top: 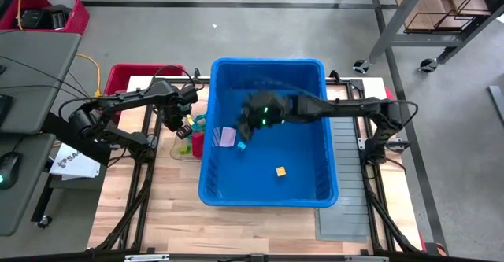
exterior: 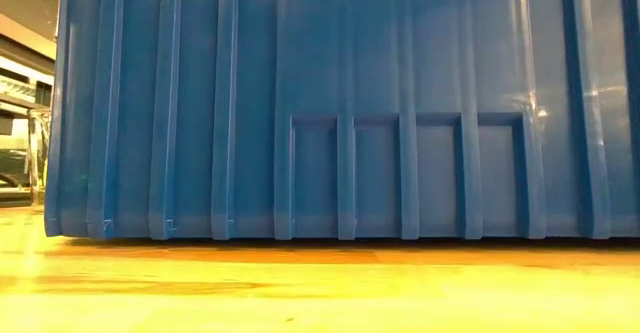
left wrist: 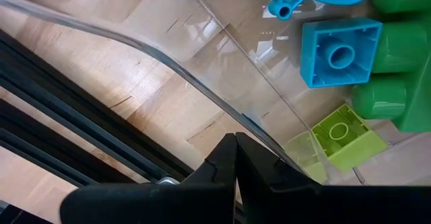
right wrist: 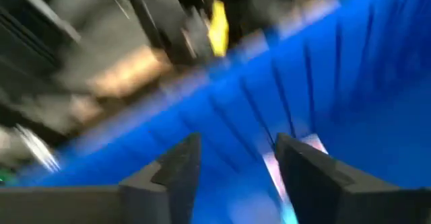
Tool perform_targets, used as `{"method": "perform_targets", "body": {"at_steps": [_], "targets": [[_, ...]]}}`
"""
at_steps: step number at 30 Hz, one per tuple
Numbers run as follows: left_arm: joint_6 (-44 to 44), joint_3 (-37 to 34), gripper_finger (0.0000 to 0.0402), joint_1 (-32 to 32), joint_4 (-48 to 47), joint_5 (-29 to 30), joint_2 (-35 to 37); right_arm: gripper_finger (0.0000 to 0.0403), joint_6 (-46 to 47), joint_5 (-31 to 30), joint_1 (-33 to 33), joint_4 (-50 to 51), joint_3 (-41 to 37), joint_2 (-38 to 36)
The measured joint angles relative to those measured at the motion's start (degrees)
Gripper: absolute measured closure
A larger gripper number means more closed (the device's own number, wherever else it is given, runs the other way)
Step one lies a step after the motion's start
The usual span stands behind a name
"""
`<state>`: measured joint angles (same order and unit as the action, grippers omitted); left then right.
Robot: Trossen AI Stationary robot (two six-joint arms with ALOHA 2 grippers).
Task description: Sort blocks
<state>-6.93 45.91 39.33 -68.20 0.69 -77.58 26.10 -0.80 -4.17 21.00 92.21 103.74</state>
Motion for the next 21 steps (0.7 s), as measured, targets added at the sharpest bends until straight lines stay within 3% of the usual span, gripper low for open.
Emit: {"method": "perform_targets", "body": {"at_steps": [7, 15, 21], "targets": [[-0.8, 0.0, 0.0402, 0.0, -0.1, 0.0, 0.0, 0.0156, -4.3, -5.4, 4.7, 1.9, -0.2, 7.8], [-1.5, 0.0, 0.0402, 0.0, -1.3, -0.2, 0.0, 0.0148, -2.0, -13.7, 4.9, 6.3, -0.2, 13.2], [-2.0, 0.0, 0.0402, 0.0, -1.3, -0.2, 0.0, 0.0148, -1.1, -14.2, 4.8, 7.4, -0.3, 16.9]]}}
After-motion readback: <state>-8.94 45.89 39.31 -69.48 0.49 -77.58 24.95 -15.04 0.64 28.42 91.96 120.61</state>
